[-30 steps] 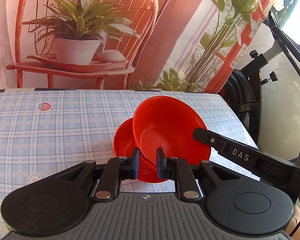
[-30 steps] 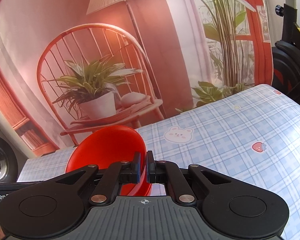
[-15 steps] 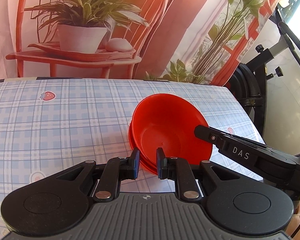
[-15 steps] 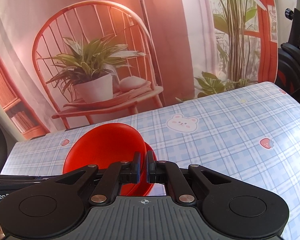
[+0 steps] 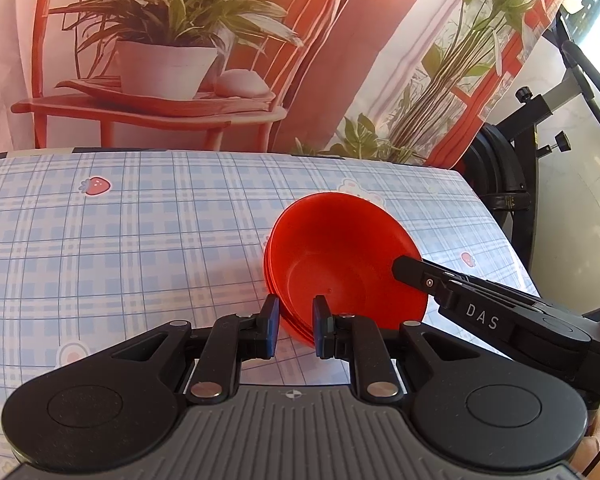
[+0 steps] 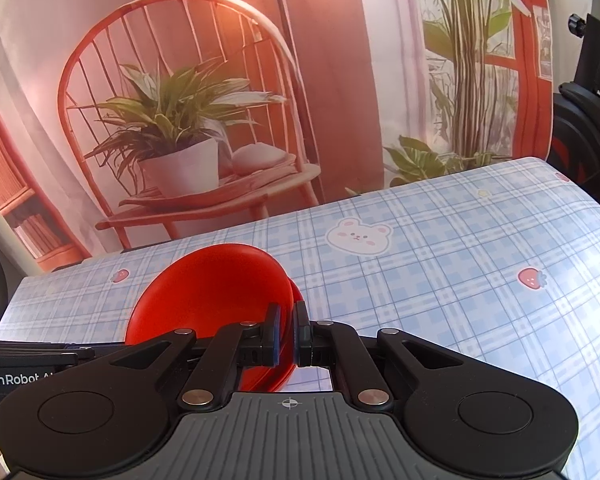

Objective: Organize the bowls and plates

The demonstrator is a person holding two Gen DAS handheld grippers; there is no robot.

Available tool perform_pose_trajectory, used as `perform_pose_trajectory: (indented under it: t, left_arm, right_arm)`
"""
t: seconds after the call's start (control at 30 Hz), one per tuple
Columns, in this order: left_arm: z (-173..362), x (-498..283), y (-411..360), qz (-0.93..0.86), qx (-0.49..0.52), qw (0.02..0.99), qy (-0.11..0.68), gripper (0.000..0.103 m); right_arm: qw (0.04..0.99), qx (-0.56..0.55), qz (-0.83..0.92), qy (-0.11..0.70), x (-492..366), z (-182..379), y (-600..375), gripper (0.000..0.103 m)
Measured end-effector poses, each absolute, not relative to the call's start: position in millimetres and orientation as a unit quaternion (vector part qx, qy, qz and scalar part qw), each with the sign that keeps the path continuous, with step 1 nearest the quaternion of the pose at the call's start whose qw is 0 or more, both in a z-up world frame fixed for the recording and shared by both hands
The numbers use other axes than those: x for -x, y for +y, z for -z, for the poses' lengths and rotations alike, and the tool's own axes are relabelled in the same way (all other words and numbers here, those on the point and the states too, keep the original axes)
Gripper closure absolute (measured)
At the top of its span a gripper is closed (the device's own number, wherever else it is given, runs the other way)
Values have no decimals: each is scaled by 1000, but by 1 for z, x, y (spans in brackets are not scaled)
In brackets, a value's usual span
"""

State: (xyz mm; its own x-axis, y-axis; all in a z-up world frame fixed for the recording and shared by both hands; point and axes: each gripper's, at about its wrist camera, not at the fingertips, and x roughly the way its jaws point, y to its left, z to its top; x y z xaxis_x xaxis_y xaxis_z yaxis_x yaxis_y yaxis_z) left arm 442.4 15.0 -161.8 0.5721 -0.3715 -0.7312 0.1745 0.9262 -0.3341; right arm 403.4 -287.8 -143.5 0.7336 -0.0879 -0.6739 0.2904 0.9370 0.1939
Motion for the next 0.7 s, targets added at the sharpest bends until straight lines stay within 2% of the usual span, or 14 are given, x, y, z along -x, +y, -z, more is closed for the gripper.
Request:
perform_pose_trajectory:
  t: [0.27, 0.33, 0.4, 0.7]
  left_arm:
    - [162, -442, 18, 144, 121, 879, 438, 84]
    - [162, -441, 19, 143, 125, 880, 435, 72]
    - [162, -441, 19, 141, 127, 882, 432, 68]
    - [169, -446, 20, 143, 149, 880, 428, 67]
  right_arm:
    - [920, -142, 103, 349, -402, 141, -287, 94]
    - [920, -141, 107, 349, -401, 140, -287, 91]
    - [920, -142, 108, 349, -400, 141, -288, 90]
    - [909, -178, 110, 360, -402, 154, -297, 89]
